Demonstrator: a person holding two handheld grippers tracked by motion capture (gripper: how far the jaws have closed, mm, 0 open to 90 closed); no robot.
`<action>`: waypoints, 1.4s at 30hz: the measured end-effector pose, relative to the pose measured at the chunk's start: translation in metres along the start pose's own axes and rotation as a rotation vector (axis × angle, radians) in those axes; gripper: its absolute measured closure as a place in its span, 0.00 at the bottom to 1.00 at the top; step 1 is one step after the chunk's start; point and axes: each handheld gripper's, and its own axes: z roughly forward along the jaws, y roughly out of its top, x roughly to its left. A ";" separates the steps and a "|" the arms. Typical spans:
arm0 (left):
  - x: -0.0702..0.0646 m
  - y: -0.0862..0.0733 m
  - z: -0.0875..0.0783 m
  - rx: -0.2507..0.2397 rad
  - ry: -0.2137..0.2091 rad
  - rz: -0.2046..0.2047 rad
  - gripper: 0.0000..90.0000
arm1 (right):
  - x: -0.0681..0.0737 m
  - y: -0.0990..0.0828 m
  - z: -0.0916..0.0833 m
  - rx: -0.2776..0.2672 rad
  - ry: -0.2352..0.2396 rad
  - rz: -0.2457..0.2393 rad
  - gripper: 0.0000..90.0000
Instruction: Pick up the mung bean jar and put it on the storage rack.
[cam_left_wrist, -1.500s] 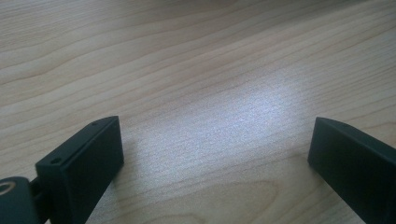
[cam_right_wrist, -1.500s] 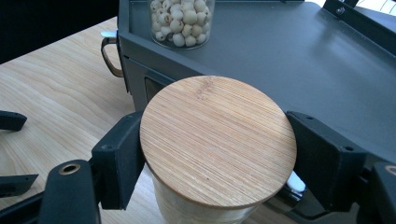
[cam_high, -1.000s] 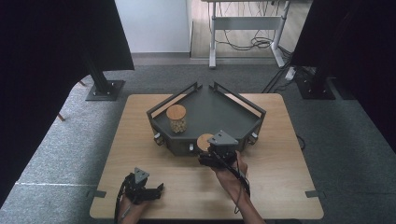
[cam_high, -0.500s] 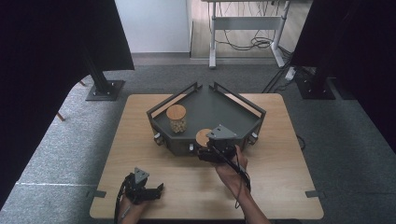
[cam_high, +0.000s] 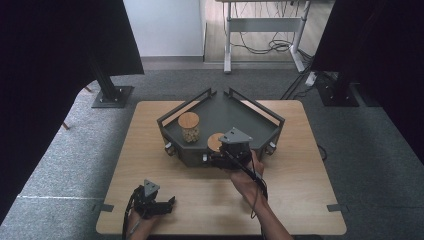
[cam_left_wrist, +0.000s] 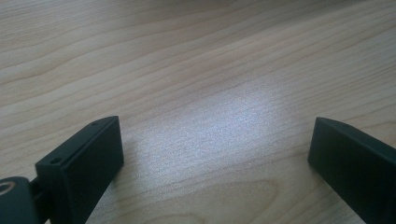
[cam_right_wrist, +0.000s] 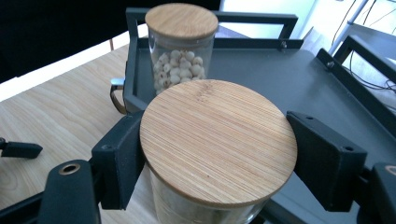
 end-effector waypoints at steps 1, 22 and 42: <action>0.000 0.000 0.000 -0.002 0.000 -0.002 0.03 | 0.000 0.001 0.000 -0.003 -0.002 -0.004 0.26; 0.000 0.000 0.000 -0.001 -0.001 -0.001 0.03 | -0.017 0.013 0.016 -0.017 -0.038 0.008 0.26; 0.000 0.000 0.000 -0.003 0.000 -0.001 0.03 | -0.028 0.022 0.035 -0.030 -0.058 0.014 0.26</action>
